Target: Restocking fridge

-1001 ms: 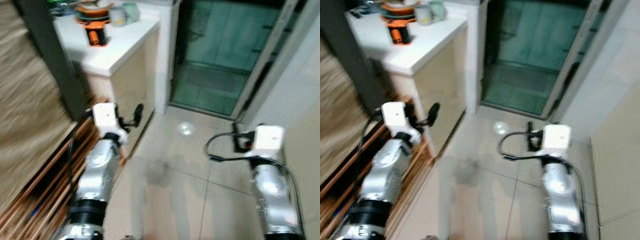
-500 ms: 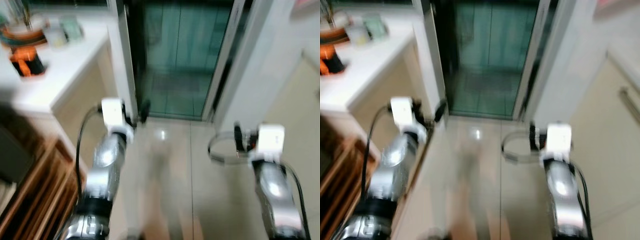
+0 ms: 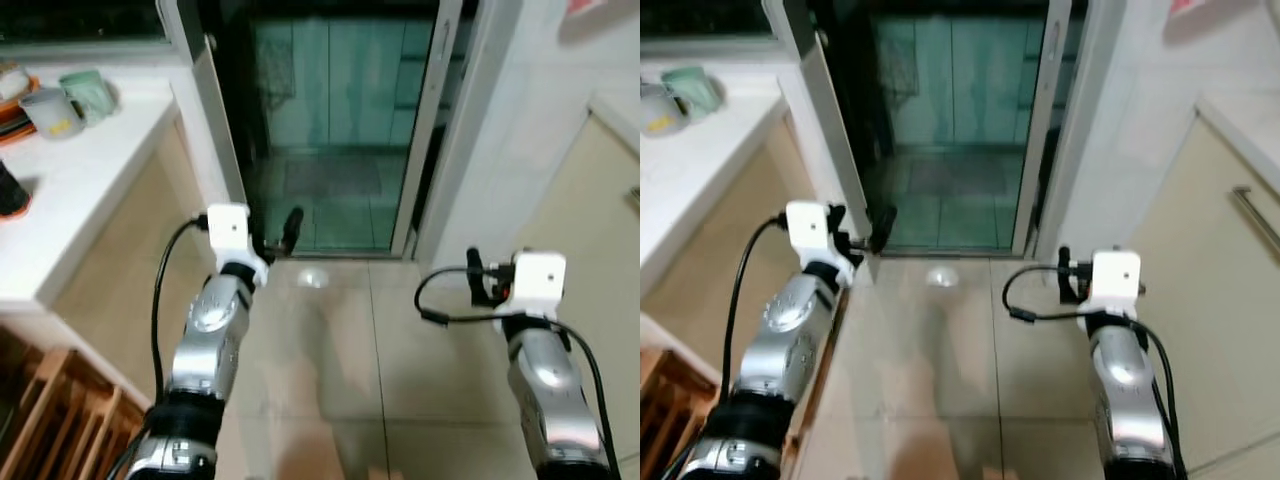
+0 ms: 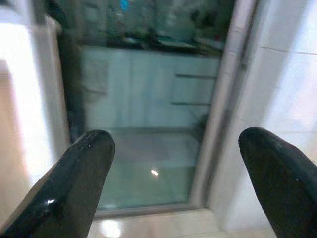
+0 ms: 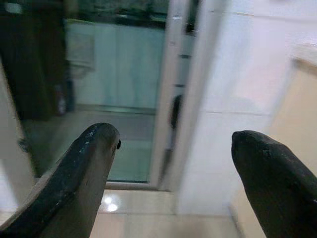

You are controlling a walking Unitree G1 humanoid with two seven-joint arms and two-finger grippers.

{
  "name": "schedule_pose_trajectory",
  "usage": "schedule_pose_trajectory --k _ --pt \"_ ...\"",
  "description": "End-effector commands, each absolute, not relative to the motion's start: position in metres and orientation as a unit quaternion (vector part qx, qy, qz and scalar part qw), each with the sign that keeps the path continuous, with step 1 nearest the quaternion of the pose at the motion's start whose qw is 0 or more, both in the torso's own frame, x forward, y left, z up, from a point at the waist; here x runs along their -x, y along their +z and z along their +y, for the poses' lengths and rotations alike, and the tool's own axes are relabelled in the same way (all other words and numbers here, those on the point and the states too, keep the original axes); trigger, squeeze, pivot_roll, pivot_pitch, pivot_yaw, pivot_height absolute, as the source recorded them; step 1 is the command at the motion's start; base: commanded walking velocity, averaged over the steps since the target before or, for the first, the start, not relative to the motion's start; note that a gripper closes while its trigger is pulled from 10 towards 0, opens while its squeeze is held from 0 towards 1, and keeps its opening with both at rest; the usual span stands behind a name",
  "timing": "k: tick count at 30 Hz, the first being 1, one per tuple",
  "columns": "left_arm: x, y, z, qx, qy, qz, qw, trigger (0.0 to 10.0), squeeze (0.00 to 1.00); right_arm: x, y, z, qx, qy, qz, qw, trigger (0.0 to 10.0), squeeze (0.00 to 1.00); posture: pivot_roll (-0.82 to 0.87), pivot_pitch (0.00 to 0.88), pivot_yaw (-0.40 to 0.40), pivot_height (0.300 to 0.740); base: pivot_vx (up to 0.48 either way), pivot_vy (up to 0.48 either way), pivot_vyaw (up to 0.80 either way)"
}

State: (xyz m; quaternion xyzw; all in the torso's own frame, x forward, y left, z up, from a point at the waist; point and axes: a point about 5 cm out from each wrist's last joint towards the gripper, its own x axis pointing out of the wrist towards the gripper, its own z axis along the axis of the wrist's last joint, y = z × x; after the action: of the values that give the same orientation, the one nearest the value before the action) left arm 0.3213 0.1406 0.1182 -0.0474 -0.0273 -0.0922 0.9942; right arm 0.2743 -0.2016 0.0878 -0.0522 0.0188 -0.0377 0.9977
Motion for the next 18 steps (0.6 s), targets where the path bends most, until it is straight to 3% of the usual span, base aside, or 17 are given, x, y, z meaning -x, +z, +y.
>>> schedule_pose_trajectory --k 1,10,12,18 --pt "-0.3208 0.1201 0.1470 0.041 -0.075 -0.033 0.996 10.0 0.00 -0.2811 0.0936 -0.1913 0.058 -0.012 0.008 0.998 10.0 0.02 -0.19 0.000 0.030 0.740 0.480 0.000 0.00" --pt "-0.3181 0.1207 0.1458 0.038 -0.080 -0.035 0.995 10.0 0.00 -0.2829 0.0911 -0.1932 0.052 -0.023 0.014 0.998 10.0 0.04 -0.19 0.008 0.031 0.740 0.480 0.000 0.17" --pt "-0.3179 0.1209 0.1447 0.028 -0.089 -0.033 0.995 10.0 0.00 -0.2807 0.0888 -0.1927 0.050 -0.026 0.017 0.998 10.0 0.00 -0.19 0.018 0.037 0.740 0.480 0.000 0.00" --pt "-0.3180 0.1207 0.1443 0.025 -0.094 -0.031 0.995 10.0 0.00 -0.2773 0.0863 -0.1907 0.049 -0.025 0.019 0.998 10.0 0.00 -0.19 0.026 0.043 0.740 0.480 0.000 0.00"
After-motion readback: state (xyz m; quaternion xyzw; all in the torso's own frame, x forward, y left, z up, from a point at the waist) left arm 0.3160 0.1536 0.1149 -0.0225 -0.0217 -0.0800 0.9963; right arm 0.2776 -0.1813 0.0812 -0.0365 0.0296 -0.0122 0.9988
